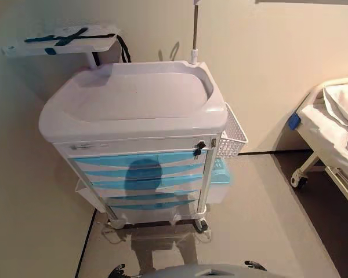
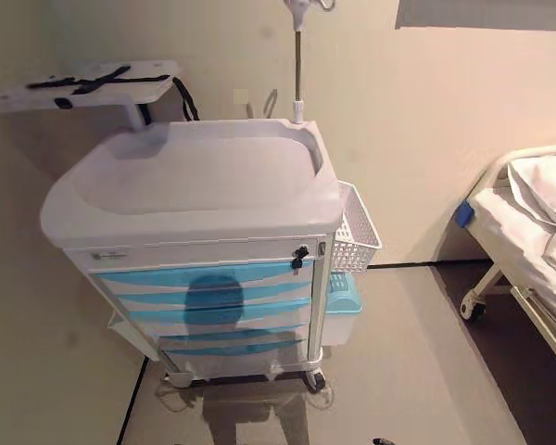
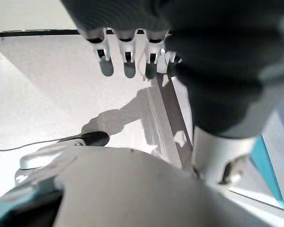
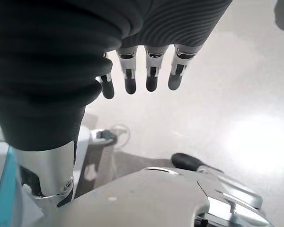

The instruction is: Open the drawer and pick up the medicine

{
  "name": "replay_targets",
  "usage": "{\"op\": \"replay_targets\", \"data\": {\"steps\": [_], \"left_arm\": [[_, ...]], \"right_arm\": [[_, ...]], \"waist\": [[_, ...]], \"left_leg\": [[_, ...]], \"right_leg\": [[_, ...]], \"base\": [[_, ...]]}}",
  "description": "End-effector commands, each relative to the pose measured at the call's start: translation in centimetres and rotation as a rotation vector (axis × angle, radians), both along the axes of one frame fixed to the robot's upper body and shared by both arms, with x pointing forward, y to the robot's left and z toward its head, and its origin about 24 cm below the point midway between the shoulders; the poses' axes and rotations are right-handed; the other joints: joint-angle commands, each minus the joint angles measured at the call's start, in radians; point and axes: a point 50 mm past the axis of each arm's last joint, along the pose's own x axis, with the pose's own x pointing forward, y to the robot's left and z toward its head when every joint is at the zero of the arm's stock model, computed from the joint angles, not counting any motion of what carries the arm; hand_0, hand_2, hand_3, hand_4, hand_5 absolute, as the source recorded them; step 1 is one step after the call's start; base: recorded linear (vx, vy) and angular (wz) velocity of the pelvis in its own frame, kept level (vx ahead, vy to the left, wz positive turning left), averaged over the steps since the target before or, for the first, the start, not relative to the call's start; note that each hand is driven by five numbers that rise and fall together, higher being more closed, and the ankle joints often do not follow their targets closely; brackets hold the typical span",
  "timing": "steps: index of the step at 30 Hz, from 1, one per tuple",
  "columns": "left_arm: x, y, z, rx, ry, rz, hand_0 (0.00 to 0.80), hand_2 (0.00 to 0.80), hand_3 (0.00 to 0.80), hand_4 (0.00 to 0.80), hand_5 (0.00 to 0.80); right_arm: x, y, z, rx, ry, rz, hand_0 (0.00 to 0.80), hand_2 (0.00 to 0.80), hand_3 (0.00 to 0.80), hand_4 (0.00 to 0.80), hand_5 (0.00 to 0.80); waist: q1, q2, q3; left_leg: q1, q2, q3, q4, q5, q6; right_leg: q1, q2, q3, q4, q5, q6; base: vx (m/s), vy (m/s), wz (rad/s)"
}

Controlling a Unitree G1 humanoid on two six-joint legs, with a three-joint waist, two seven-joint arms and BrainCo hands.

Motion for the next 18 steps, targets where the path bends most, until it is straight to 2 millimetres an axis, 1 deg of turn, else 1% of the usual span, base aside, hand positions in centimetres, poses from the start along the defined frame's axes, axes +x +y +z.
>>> {"op": "replay_targets", "data": {"steps": [1, 5, 18], "left_arm": [[0.27, -1.31, -0.29, -0.037, 0.014, -0.043, 0.000, 0.000, 0.000, 0.000, 0.000], [0.55, -1.31, -0.22, -0.044, 0.000, -0.047, 0.000, 0.000, 0.000, 0.000, 0.000], [0.46, -1.37, -0.27, -0.048, 0.008, -0.043, 0.000, 0.000, 0.000, 0.000, 0.000]], "right_arm": [[1.34, 0.43, 0.12, 0.016, -0.046, 0.007, 0.000, 0.000, 0.000, 0.000, 0.000], [1.47, 0.40, 0.15, 0.017, -0.050, 0.007, 0.000, 0.000, 0.000, 0.000, 0.000], [1.47, 0.38, 0.14, 0.016, -0.044, 0.007, 0.000, 0.000, 0.000, 0.000, 0.000]], "waist": [[0.022, -0.056, -0.023], [0.022, -0.055, -0.024], [0.022, -0.054, -0.015]], "left_leg": [[-0.014, -0.074, 0.024, -0.001, -0.036, 0.054], [-0.013, -0.074, 0.026, -0.001, -0.037, 0.055], [-0.011, -0.076, 0.024, -0.001, -0.039, 0.059]], "right_leg": [[-0.059, -0.057, 0.008, 0.003, 0.073, 0.113], [-0.059, -0.056, 0.007, 0.003, 0.072, 0.113], [-0.057, -0.058, 0.007, 0.009, 0.069, 0.113]], "base": [[0.000, 0.000, 0.00], [0.000, 0.000, 0.00], [0.000, 0.000, 0.00]]}}
